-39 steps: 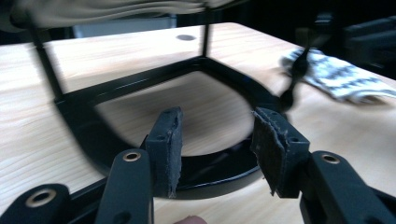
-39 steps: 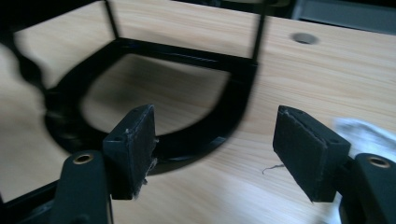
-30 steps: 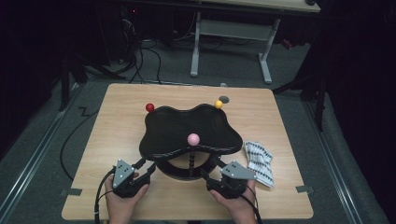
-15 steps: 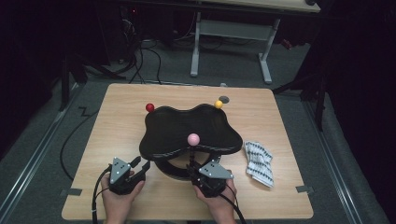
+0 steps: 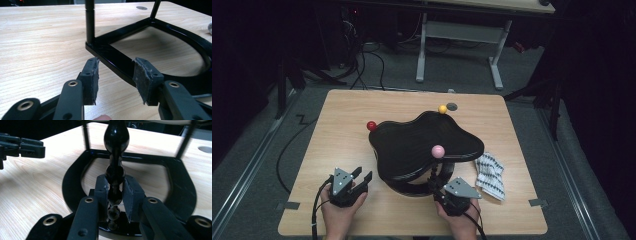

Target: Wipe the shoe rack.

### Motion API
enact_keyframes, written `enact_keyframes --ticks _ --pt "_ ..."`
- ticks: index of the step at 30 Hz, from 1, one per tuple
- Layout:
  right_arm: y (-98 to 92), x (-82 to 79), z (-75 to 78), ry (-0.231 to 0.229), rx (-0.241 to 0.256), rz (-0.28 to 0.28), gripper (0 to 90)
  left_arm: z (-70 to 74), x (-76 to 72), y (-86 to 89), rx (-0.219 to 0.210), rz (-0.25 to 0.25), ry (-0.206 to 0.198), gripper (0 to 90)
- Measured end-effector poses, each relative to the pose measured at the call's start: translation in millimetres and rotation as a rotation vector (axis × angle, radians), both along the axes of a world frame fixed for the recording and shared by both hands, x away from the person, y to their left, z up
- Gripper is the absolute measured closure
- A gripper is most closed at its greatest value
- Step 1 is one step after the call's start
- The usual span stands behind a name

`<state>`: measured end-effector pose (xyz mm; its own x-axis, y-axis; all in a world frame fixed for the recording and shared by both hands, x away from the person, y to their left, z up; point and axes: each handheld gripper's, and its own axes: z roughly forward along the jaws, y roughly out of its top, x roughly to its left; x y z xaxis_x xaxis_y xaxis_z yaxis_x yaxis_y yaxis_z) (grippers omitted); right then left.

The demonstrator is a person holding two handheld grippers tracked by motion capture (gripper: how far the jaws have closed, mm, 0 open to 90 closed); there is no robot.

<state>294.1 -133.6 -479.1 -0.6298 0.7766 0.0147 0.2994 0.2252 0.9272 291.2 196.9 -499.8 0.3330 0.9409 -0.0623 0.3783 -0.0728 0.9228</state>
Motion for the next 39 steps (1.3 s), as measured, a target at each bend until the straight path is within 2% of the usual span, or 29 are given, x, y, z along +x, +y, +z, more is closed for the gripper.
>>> enact_keyframes --ticks 3,4,5,7,8,11,12,16,17,19,20,21,23,27,29,32,39 --pt "-14.9 0.0 -1.5 0.015 0.021 -0.019 75.1 -0.8 5.7 -2.9 0.023 0.010 0.001 54.9" --pt "-14.9 0.0 -1.5 0.015 0.021 -0.019 75.1 -0.8 5.7 -2.9 0.023 0.010 0.001 54.9" --pt "-26.2 0.3 -1.7 0.026 0.033 -0.037 75.0 -2.1 10.1 -5.5 0.028 0.006 0.005 54.7" --pt "-29.9 0.5 -2.0 0.025 0.036 -0.044 74.9 -3.0 13.5 -7.4 0.027 0.003 0.010 54.3" --pt "-39.5 1.1 -2.5 0.030 0.045 -0.057 74.9 -4.1 18.6 -10.4 0.023 -0.001 0.016 54.2" --pt "-45.1 1.3 -2.8 0.032 0.051 -0.063 74.9 -4.9 24.6 -14.2 0.017 -0.010 0.020 53.9" --pt "-50.5 1.2 -3.6 0.031 0.058 -0.067 74.8 -5.6 31.5 -18.7 0.020 -0.021 0.022 53.8" --pt "-55.0 1.0 -4.0 0.031 0.063 -0.070 74.9 -8.0 42.8 -23.8 0.017 -0.021 0.024 54.5" --pt "-56.7 1.0 -4.0 0.034 0.065 -0.073 74.8 -9.0 49.7 -26.5 0.022 -0.010 0.023 57.3" --pt "-57.7 1.2 -4.3 0.036 0.069 -0.072 74.8 -9.5 52.5 -27.5 0.019 -0.016 0.025 63.8" --pt "-58.2 1.5 -4.5 0.035 0.070 -0.070 74.8 -8.8 54.1 -28.5 0.009 0.000 0.019 71.0" --pt "-58.3 1.6 -4.5 0.035 0.070 -0.070 74.8 -7.9 54.3 -27.6 -0.011 -0.002 0.024 72.8" --pt "-58.6 1.8 -4.6 0.036 0.071 -0.075 74.8 -7.7 54.3 -27.2 -0.016 -0.006 0.027 72.9" --pt "-58.9 3.4 -4.8 0.035 0.074 -0.087 74.8 -7.0 49.5 -25.3 -0.013 -0.017 0.034 73.1" --pt "-57.6 5.3 -4.7 0.038 0.075 -0.095 74.9 -5.9 43.0 -24.1 0.017 -0.014 0.036 73.6" --pt "-55.3 6.9 -4.4 0.039 0.074 -0.093 74.8 -5.8 38.9 -22.5 0.014 -0.007 0.040 73.7" --pt "-48.9 13.4 -3.9 0.041 0.071 -0.099 74.8 -6.1 19.7 -10.8 -0.043 -0.001 0.069 72.2"
